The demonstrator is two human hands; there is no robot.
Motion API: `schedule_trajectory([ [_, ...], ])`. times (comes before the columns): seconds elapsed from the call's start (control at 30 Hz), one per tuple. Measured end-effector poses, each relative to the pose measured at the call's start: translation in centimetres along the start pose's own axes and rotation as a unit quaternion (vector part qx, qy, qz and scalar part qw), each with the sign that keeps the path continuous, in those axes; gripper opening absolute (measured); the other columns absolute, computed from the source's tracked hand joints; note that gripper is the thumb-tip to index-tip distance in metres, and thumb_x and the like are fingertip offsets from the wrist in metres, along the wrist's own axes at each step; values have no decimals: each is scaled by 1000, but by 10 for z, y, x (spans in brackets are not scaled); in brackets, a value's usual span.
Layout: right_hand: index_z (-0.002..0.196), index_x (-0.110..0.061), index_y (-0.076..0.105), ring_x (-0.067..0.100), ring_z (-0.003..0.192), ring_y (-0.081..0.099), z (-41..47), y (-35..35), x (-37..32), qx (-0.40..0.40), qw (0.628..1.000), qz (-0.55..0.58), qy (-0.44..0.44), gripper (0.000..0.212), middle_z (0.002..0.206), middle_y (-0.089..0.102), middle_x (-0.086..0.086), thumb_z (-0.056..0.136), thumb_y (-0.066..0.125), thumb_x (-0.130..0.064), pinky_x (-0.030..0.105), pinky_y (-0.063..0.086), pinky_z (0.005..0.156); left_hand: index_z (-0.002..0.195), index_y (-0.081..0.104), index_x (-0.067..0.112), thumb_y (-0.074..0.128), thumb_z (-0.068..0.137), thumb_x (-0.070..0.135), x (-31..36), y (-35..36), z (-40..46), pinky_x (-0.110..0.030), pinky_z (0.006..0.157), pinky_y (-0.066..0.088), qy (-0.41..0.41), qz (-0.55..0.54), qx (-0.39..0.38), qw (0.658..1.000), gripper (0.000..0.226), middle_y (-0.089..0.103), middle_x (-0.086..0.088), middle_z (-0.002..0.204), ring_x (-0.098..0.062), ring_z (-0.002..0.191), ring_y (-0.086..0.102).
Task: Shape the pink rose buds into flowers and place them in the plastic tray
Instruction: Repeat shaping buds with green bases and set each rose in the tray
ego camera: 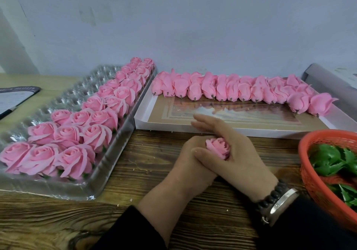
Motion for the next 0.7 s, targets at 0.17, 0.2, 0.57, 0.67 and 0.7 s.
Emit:
schedule_trajectory([
  [0.17,119,-56,43,-6,118,49,-1,0,4,36,999,36,7,67,126,55,-25,56,66,-64,28,43,100,87,66,9,62,86,9,2,-10,2,-22,71,55,41,-15,63,997,4,68,-5,83,-13,79,65],
  [0.2,119,-56,44,-5,118,49,-2,0,3,42,998,35,8,66,126,54,-25,57,65,-66,31,43,100,88,66,7,62,86,8,1,-10,3,-23,71,55,38,-12,71,997,5,68,-6,83,-14,79,65],
  [0.57,96,-38,66,-3,106,58,-1,0,-5,132,991,36,-10,21,104,67,-22,84,50,-36,24,43,97,97,65,8,58,87,3,6,0,4,-7,72,45,62,65,136,987,13,63,1,92,3,85,58],
  [0.67,94,-30,70,-7,106,57,2,-3,-2,88,995,54,6,28,108,66,-19,83,46,-21,14,39,95,97,64,8,62,82,1,0,3,6,-20,80,51,8,-9,87,996,16,66,-3,95,-8,91,62],
  [0.7,95,-28,71,-6,104,59,2,-1,-2,55,997,49,6,30,108,67,-18,82,45,-20,12,40,92,93,64,7,62,79,-2,0,4,6,-23,77,54,-10,-26,52,998,16,67,-4,90,-11,86,64],
])
Point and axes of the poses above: each hand's wrist, its own z-axis towards the middle knuckle, its own y-axis out of the palm, x = y × z, the point moved 6 cm from there along z, towards the middle knuckle
